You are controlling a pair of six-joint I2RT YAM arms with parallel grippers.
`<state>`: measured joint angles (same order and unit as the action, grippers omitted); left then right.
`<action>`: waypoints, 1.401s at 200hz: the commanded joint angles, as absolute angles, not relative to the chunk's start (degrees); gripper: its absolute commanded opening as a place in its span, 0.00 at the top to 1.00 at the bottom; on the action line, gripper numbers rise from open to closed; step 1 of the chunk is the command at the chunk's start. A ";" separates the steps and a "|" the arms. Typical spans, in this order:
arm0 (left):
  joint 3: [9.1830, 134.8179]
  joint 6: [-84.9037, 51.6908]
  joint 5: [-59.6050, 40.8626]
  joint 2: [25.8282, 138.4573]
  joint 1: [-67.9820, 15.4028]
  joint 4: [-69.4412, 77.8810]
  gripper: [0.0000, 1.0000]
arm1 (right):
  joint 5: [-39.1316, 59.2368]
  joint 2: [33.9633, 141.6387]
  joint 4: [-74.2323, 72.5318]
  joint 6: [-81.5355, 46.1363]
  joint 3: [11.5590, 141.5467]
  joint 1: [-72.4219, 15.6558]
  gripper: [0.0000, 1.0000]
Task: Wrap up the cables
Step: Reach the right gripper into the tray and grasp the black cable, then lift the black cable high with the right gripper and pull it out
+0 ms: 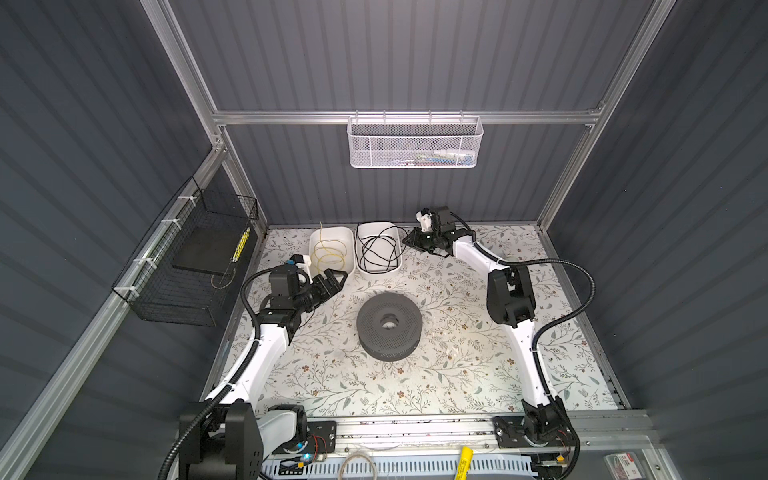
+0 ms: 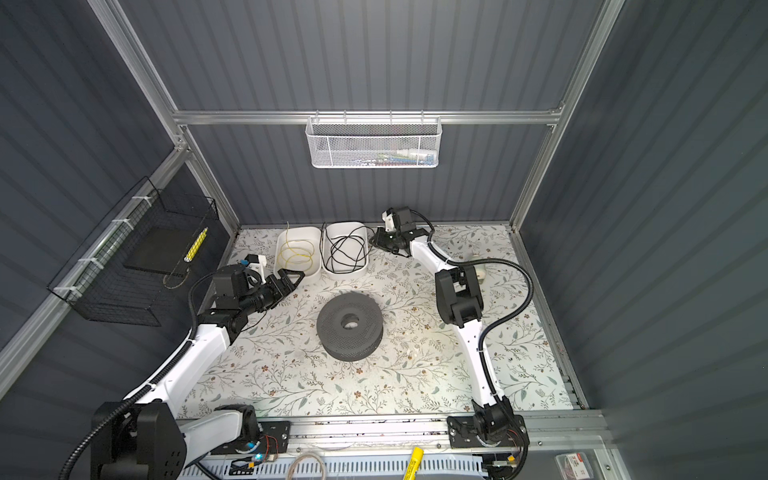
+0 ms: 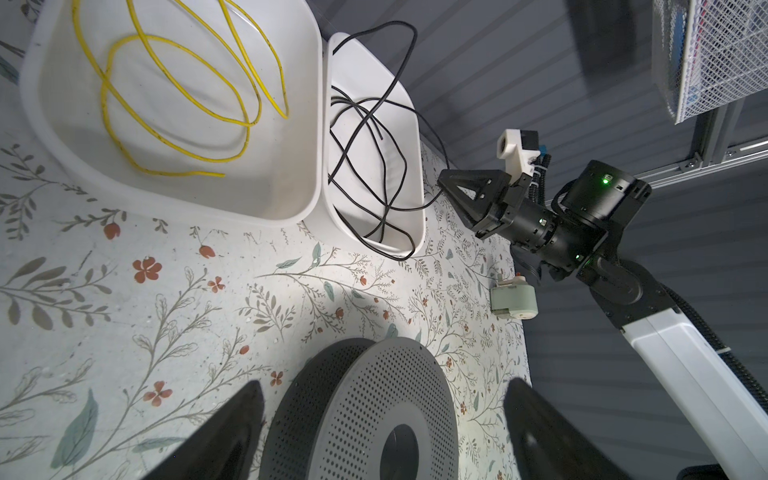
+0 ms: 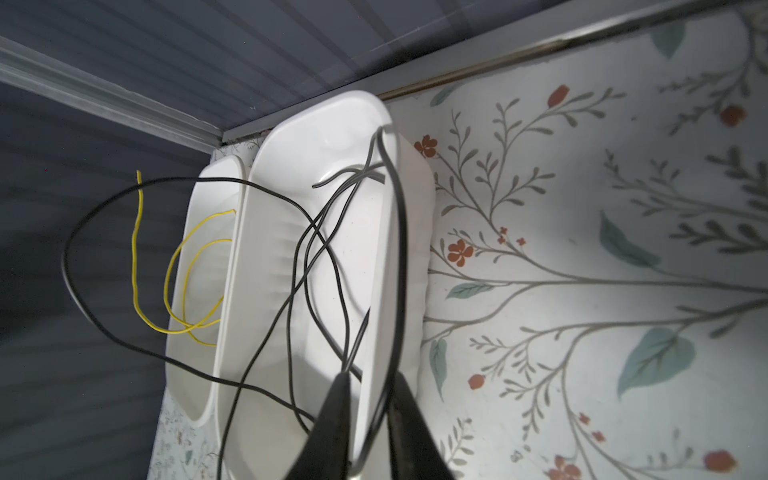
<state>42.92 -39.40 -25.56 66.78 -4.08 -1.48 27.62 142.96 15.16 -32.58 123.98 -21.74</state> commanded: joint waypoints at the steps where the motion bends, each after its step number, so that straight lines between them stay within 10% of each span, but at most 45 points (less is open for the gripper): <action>1: 44.68 -39.02 -26.79 66.88 -4.13 -1.86 0.09 | 29.17 142.07 15.87 -32.00 126.74 -22.28 0.96; 201: 49.23 -38.34 -24.91 61.23 -4.19 -3.73 0.11 | 10.99 94.14 34.41 -12.53 131.43 -36.49 1.00; 280: 45.56 -37.69 -24.67 60.92 -4.22 -2.88 0.12 | -2.43 58.44 28.74 -14.07 88.25 -36.82 1.00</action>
